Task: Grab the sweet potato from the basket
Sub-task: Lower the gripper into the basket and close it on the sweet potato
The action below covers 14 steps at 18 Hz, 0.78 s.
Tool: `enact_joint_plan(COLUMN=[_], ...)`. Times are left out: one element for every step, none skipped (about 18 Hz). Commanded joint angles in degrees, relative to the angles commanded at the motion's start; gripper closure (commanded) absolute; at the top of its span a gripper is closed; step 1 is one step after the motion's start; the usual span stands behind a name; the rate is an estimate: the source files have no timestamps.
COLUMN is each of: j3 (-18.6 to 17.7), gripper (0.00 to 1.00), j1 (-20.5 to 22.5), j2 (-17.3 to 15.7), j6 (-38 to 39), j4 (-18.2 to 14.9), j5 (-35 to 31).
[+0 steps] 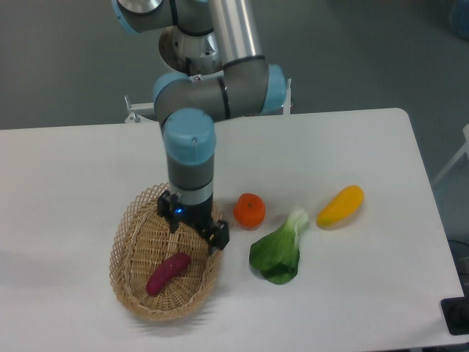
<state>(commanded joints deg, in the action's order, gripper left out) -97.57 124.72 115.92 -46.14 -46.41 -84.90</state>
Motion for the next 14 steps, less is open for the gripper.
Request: enact_joint_plan(j3=[0.6, 0.7, 0.8, 0.7, 0.7, 0.4, -0.1, -0.2, -0.1, 0.2, 0.6, 0.8, 1.0, 1.1], gripper=[0.0, 0.0, 0.0, 0.0, 0.0, 0.0, 0.0, 0.0, 0.0, 0.0, 0.0, 0.0, 0.0, 0.0], j1=[-0.7, -1.2, -1.5, -2.0, -2.6, -2.9, -3.0, -3.1, -3.2, -3.3, -3.5, -3.5, -3.5, -3.4], j2=[0.7, 1.4, 1.9, 2.3, 2.5, 2.5, 2.6, 2.6, 2.8, 3.3, 3.9, 4.1, 4.6, 4.9], j6=[0.0, 0.0, 0.0, 0.0, 0.3, 0.9, 1.2, 1.2, 1.2, 1.2, 1.2, 1.2, 1.1, 1.1], j4=[-0.1, 0.0, -0.1, -0.1, -0.2, -0.2, 0.0, -0.1, 0.0, 0.0, 0.0, 0.1, 0.1, 0.1], j5=[-0.5, -0.9, -1.0, -1.1, -1.1, -1.1, -1.1, -1.3, -1.5, -1.5, -1.5, -1.5, -1.5, -1.7])
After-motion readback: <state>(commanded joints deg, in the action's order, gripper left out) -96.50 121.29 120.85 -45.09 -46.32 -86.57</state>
